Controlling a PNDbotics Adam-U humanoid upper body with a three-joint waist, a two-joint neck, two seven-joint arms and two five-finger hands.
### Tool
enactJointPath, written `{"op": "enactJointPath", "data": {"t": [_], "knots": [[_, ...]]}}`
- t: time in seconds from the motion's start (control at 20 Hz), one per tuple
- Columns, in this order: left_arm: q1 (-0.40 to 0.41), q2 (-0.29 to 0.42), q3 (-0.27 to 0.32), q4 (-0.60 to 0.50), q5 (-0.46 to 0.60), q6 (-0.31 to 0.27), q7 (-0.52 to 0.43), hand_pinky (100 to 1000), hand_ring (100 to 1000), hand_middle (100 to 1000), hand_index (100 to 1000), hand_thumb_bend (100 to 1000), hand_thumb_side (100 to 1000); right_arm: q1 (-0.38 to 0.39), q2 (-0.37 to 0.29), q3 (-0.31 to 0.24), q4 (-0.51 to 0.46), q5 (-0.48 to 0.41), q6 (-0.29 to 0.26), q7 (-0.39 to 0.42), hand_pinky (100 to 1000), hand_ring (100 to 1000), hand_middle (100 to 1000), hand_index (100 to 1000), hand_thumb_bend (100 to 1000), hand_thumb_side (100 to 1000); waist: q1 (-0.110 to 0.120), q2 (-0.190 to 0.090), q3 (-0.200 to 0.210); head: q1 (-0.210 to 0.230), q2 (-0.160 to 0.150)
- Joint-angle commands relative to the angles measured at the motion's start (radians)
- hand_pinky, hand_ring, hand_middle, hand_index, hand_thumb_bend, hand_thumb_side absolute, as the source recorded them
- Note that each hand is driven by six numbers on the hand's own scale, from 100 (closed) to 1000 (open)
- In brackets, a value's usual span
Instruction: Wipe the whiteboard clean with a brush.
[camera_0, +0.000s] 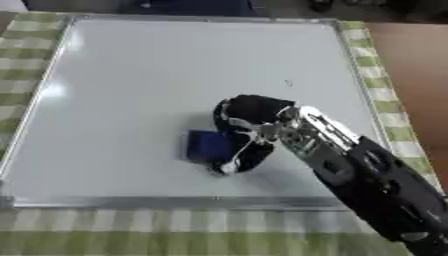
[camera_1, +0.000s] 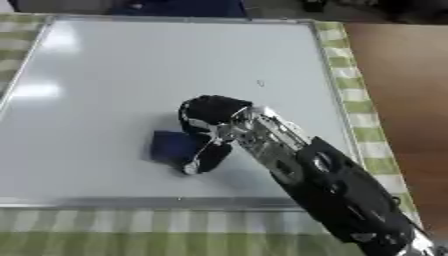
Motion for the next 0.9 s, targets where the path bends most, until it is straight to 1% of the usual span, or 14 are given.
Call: {"op": "enactJointPath", "data": {"t": [0.05,0.3,0.55,0.9], "knots": [[-0.01,0.013,-0.001,-0.019,0.001,0.0,-0.006,608,790,773,621,248,1000,-0.012,-0.005,-0.013,0.005,-0.007,-0.001,-0.014,633,679,536,100,364,367,0.001,-0.015,0.003,-0.001,-0.013],[-0.01,0.013,-0.002,-0.019,0.002,0.001,-0.008,608,791,774,621,247,1000,-0.013,-0.006,-0.015,0.011,-0.011,-0.006,-0.028,619,659,506,100,328,348,0.001,-0.015,0.002,0.0,-0.012],[-0.009,0.014,-0.002,-0.019,0.002,0.003,-0.01,609,791,775,621,247,1000,-0.01,-0.009,-0.017,0.01,-0.018,-0.009,-0.035,609,645,493,100,316,327,0.0,-0.014,0.003,0.0,-0.013],[-0.01,0.014,-0.001,-0.019,0.002,0.004,-0.011,609,791,774,620,247,1000,-0.008,-0.017,-0.027,-0.002,-0.038,-0.003,-0.04,581,614,462,100,265,290,0.0,-0.016,0.002,0.001,-0.014]]}}
